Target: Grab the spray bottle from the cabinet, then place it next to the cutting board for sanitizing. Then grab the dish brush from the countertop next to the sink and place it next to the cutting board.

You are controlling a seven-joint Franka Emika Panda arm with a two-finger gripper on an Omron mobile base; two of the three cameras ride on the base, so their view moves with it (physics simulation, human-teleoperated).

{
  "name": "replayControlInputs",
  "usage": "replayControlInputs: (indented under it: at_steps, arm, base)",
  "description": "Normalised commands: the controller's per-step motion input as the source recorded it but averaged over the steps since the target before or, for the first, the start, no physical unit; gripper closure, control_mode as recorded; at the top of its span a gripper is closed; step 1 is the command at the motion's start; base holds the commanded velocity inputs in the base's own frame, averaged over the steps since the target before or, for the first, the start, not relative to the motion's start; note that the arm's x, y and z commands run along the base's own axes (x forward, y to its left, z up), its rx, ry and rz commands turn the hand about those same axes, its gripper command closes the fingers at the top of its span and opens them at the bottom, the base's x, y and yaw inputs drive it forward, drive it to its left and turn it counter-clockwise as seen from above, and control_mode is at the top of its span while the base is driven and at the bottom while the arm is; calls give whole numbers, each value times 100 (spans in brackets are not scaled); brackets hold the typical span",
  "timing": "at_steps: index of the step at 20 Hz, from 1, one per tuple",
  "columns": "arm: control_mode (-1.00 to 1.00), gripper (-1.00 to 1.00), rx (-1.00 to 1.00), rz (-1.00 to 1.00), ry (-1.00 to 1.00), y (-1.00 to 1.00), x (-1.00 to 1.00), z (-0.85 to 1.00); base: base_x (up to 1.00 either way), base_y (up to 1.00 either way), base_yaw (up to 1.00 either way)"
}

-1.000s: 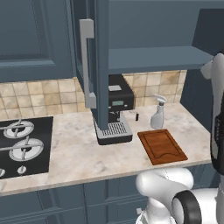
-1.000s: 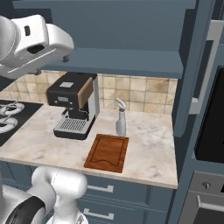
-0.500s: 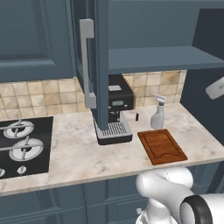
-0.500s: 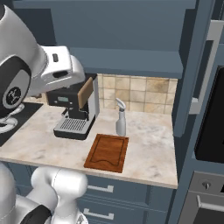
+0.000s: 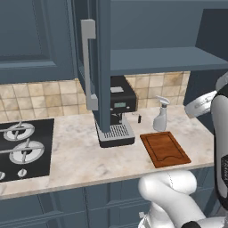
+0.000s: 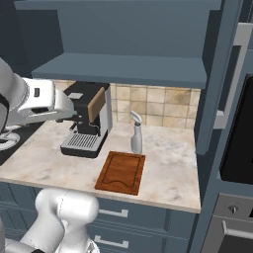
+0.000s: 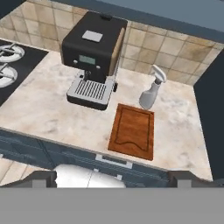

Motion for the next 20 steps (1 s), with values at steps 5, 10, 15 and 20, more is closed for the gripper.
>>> replayControlInputs:
  at_steps: [5, 10, 15, 20]
  arm:
    - [-100, -100, 0, -17, 17, 4, 0, -5]
    - [-100, -100, 5, -8, 11, -1, 0, -5]
    - [-100, -100, 6, -3, -1, 5, 3, -30]
    - [-100, -100, 6, -2, 0, 10, 0, -26]
  base:
    - [0, 0, 0]
    - [0, 0, 0]
    - [0, 0, 0]
    - [0, 0, 0]
